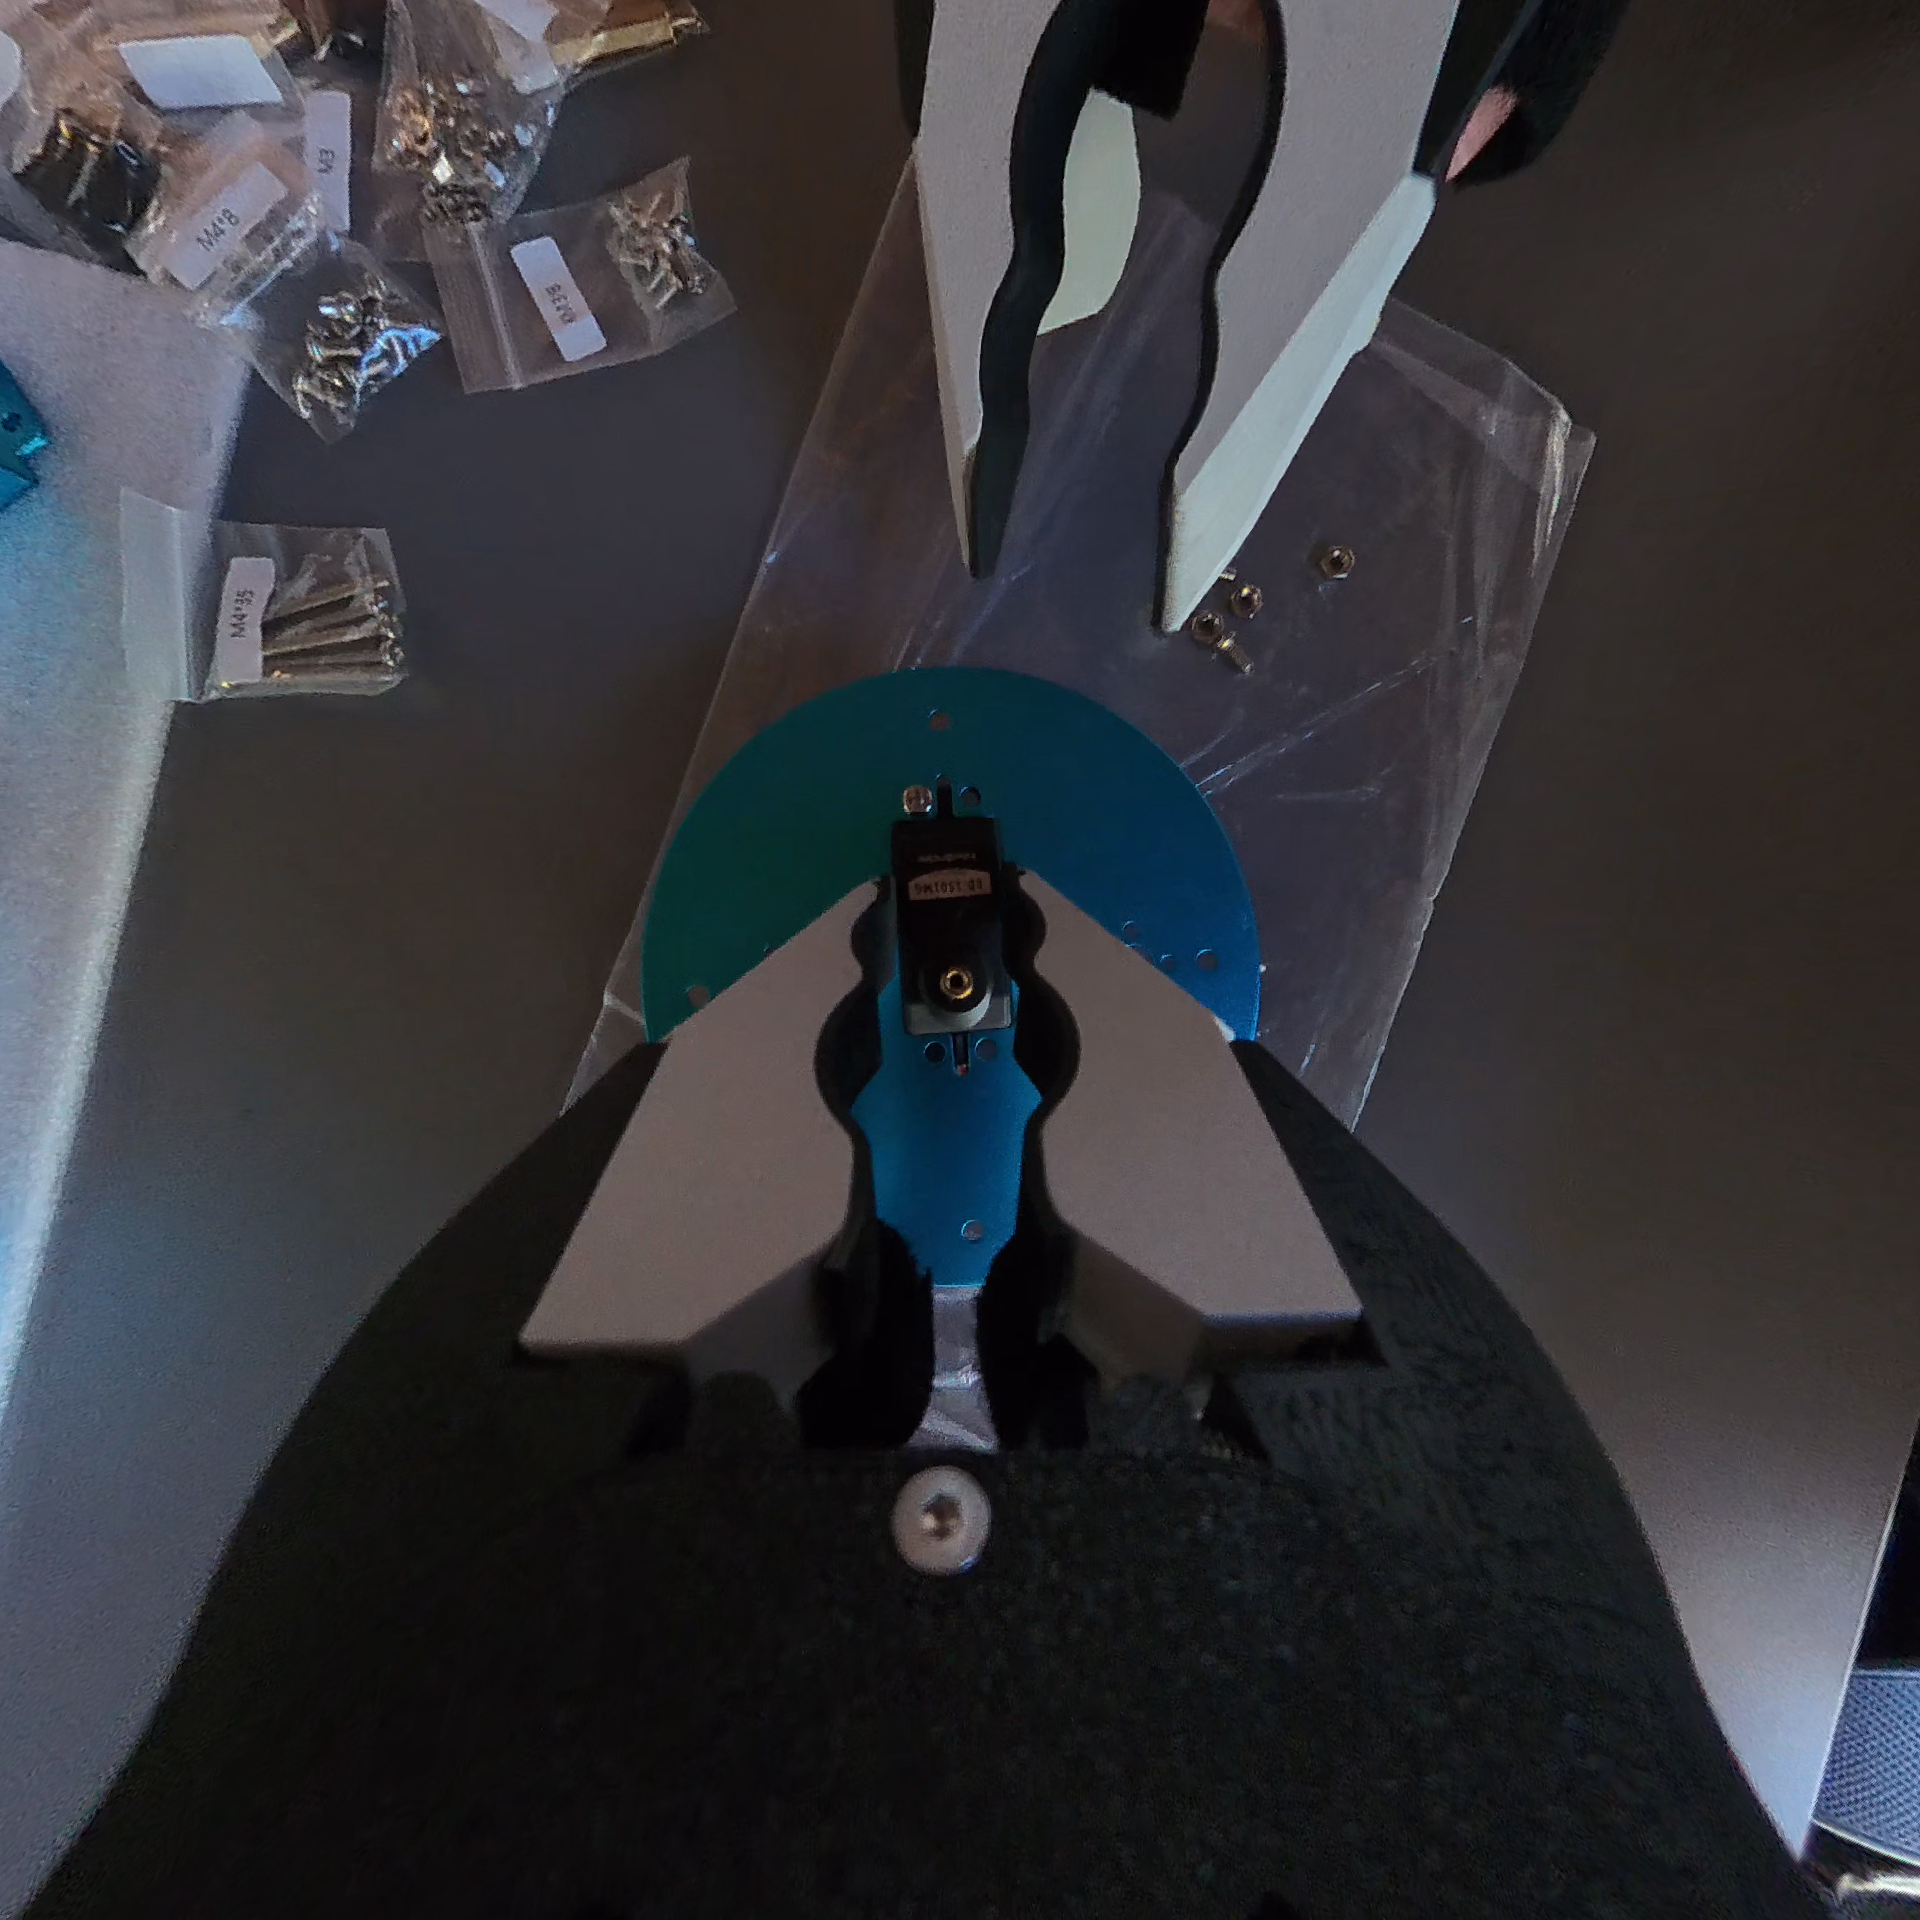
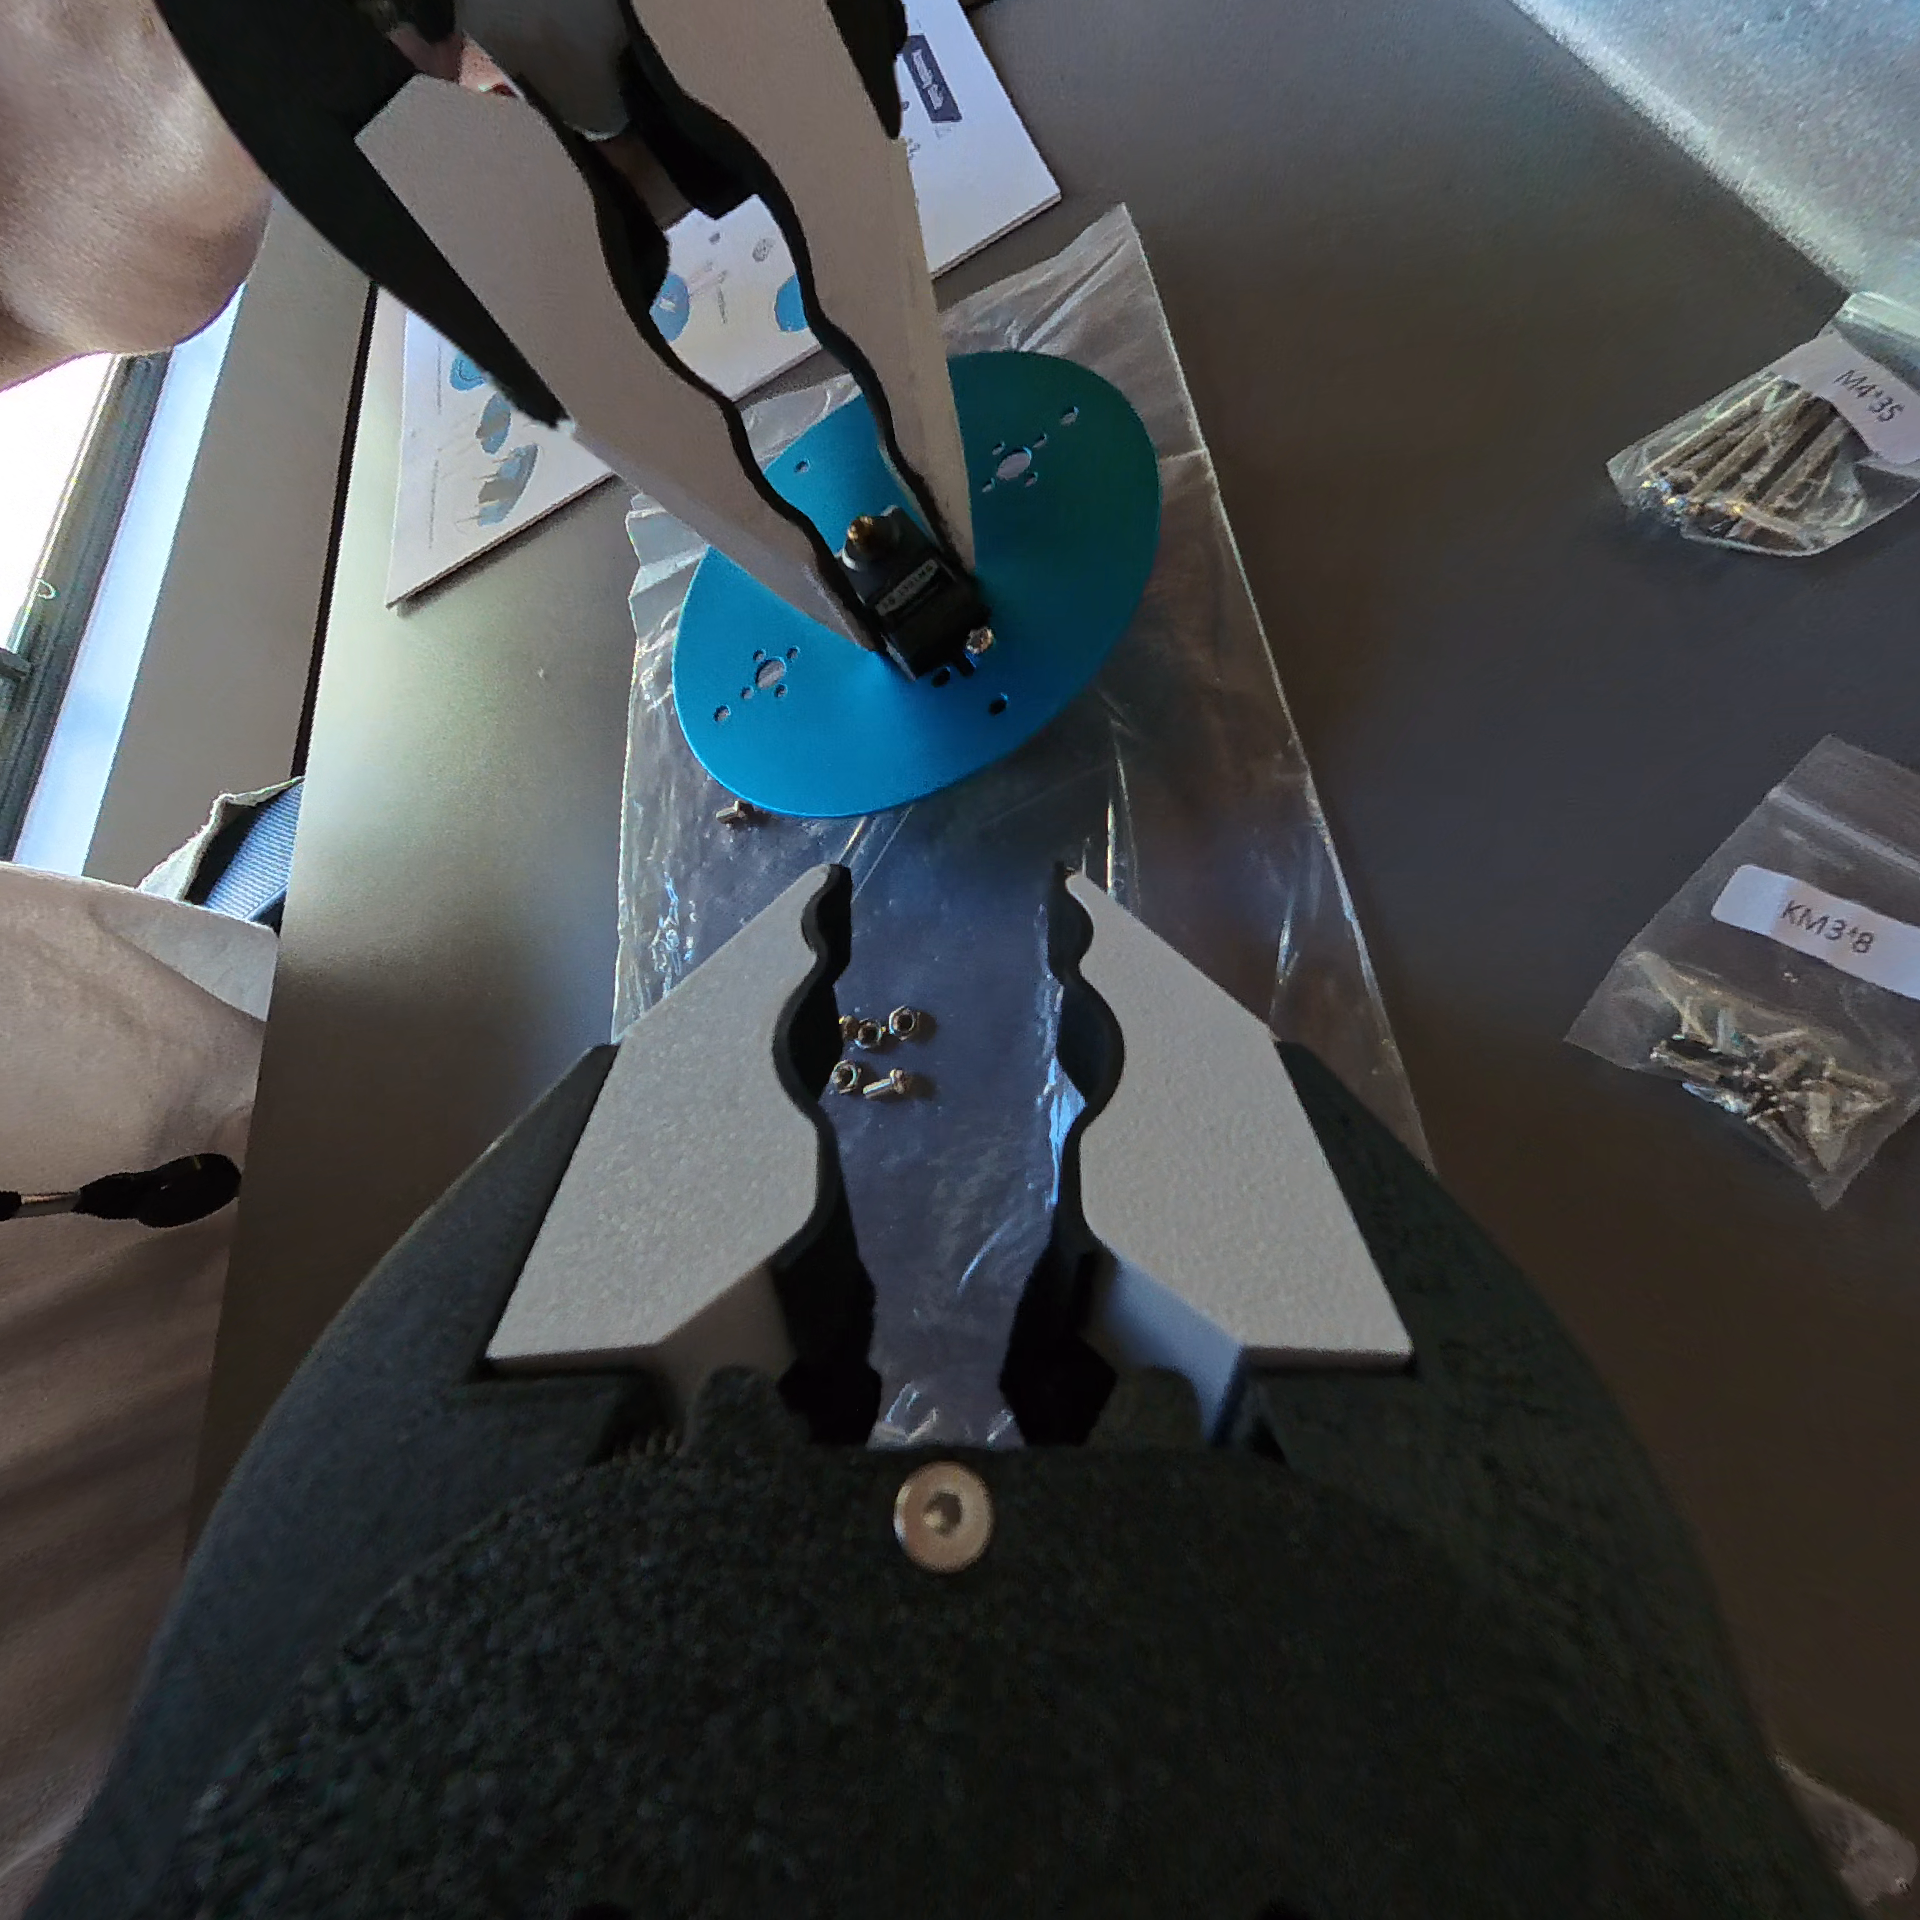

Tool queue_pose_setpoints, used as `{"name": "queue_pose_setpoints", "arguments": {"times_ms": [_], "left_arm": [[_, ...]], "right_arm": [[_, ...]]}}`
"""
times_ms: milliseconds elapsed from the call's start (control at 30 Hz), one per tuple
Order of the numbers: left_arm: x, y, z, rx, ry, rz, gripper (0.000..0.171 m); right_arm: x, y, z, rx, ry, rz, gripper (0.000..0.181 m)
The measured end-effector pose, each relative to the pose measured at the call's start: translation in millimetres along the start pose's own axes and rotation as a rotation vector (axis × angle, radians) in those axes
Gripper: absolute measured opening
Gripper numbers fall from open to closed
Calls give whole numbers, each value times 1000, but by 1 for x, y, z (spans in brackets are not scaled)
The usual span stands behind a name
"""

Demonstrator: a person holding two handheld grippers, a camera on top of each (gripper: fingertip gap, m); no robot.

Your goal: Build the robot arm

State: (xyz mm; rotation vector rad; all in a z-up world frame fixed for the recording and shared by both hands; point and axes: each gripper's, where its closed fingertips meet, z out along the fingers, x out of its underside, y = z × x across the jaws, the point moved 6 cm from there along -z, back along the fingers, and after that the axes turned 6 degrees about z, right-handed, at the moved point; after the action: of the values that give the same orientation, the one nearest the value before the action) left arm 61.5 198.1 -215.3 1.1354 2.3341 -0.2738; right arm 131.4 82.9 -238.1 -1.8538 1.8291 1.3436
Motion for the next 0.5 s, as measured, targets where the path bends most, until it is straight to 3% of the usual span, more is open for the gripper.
{"name": "queue_pose_setpoints", "arguments": {"times_ms": [333, 500], "left_arm": [[5, 9, -11, 47, -121, -76, 19], [4, 9, -11, 81, -194, -105, 19]], "right_arm": [[-3, 5, 15, 98, -59, -316, 42], [-14, 13, 25, 67, -76, -330, 42]]}}
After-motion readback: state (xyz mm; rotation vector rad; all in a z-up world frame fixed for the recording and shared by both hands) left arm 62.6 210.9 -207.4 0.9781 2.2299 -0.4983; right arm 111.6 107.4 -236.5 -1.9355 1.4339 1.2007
